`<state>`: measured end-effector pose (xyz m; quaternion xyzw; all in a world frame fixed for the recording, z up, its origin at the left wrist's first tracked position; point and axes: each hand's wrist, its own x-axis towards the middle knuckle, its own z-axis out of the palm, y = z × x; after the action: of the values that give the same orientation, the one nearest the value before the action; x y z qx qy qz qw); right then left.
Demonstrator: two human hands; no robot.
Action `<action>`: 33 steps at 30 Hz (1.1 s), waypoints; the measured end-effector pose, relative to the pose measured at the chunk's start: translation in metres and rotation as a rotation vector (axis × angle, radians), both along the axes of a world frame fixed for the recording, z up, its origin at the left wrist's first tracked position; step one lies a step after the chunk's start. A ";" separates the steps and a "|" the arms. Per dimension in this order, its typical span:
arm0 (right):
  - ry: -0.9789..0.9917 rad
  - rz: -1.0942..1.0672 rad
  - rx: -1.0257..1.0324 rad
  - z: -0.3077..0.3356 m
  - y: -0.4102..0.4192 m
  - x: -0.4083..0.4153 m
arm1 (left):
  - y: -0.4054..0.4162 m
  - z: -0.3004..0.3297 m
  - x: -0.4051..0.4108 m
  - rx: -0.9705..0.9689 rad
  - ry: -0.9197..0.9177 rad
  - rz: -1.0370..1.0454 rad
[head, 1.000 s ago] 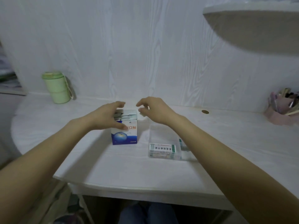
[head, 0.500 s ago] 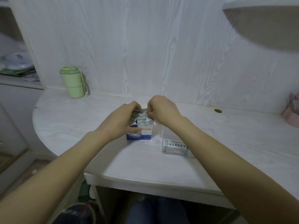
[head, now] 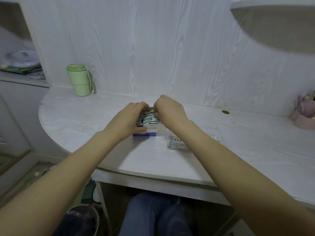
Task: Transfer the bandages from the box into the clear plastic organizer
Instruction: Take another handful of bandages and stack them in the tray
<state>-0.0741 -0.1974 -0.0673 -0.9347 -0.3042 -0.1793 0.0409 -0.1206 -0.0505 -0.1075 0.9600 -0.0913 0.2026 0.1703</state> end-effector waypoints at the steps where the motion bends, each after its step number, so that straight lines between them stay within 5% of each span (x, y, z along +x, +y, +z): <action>1: -0.018 -0.004 -0.019 0.000 0.002 0.000 | 0.000 0.000 0.001 -0.002 0.007 0.004; 8: -0.085 0.013 -0.104 -0.002 0.010 0.011 | 0.001 0.007 0.010 0.012 0.050 0.010; 22: 0.245 0.070 0.292 -0.004 0.001 0.039 | 0.005 0.023 0.028 0.072 0.172 0.016; 28: 0.139 0.086 0.123 -0.003 0.005 0.040 | 0.005 0.025 0.028 -0.014 0.193 0.001; 33: 0.189 0.083 0.180 0.001 0.009 0.043 | 0.004 0.024 0.025 -0.040 0.183 -0.017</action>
<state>-0.0309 -0.1883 -0.0663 -0.9266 -0.3199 -0.1153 0.1603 -0.0954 -0.0465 -0.0836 0.9701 -0.0793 0.1142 0.1990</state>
